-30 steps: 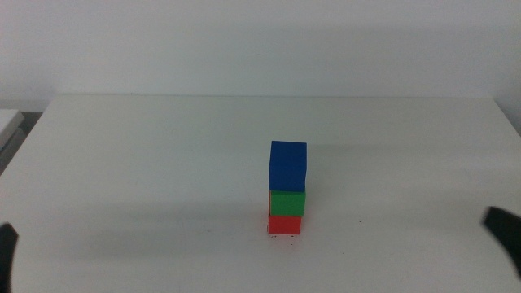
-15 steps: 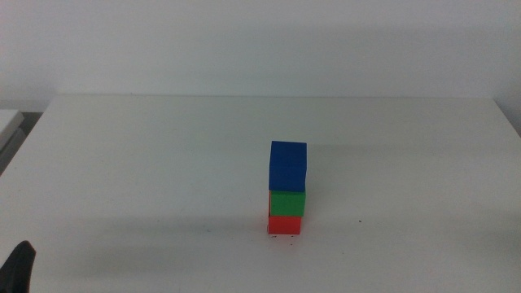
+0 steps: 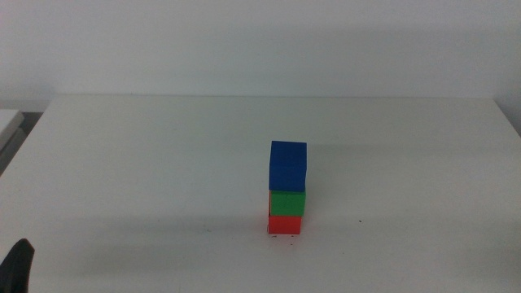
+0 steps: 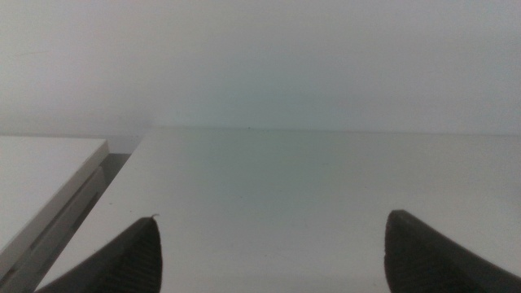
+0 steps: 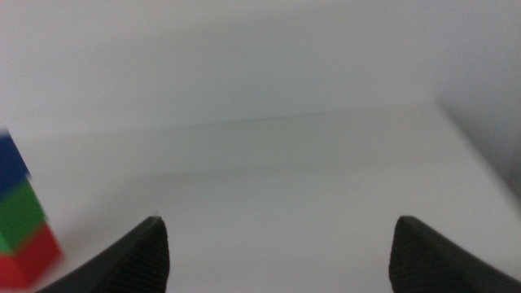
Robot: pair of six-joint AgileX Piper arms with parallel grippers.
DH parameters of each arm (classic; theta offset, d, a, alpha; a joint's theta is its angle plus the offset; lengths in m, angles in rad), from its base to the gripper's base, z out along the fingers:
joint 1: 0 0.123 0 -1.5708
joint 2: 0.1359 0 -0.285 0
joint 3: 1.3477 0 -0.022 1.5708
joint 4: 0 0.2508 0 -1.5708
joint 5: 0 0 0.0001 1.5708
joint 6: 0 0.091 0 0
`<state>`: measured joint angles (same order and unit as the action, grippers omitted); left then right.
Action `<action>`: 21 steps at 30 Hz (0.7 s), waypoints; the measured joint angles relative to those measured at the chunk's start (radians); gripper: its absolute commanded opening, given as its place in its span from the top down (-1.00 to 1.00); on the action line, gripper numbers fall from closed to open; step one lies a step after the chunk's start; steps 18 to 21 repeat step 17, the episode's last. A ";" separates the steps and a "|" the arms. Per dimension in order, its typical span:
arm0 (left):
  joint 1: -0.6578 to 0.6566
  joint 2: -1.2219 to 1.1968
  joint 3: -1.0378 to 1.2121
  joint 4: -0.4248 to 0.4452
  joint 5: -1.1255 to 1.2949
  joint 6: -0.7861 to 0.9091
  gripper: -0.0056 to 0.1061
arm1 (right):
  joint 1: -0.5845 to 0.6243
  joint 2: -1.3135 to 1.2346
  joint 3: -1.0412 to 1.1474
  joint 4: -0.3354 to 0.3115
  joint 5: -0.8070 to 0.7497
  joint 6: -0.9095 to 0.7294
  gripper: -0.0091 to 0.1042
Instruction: Stack red cubes first, then green, then blue cubes in a specific spot.
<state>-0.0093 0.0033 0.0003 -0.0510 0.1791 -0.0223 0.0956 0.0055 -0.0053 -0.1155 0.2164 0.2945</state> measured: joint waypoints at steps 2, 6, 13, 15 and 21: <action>0.000 0.000 0.000 0.002 0.000 0.000 -0.78 | -0.002 -0.002 0.001 0.044 -0.012 -0.182 -0.80; 0.000 0.000 0.000 0.002 0.000 0.000 -0.78 | -0.009 -0.002 0.002 0.084 -0.021 -0.391 -0.80; 0.000 0.000 0.000 0.002 0.000 0.000 -0.78 | -0.056 -0.002 0.002 0.116 -0.021 -0.412 -0.80; 0.000 0.000 0.000 0.002 0.000 0.000 -0.78 | -0.059 -0.002 0.002 0.116 -0.021 -0.410 -0.80; 0.000 0.000 0.000 0.004 -0.002 0.000 -0.78 | -0.059 -0.002 0.002 0.116 -0.021 -0.410 -0.80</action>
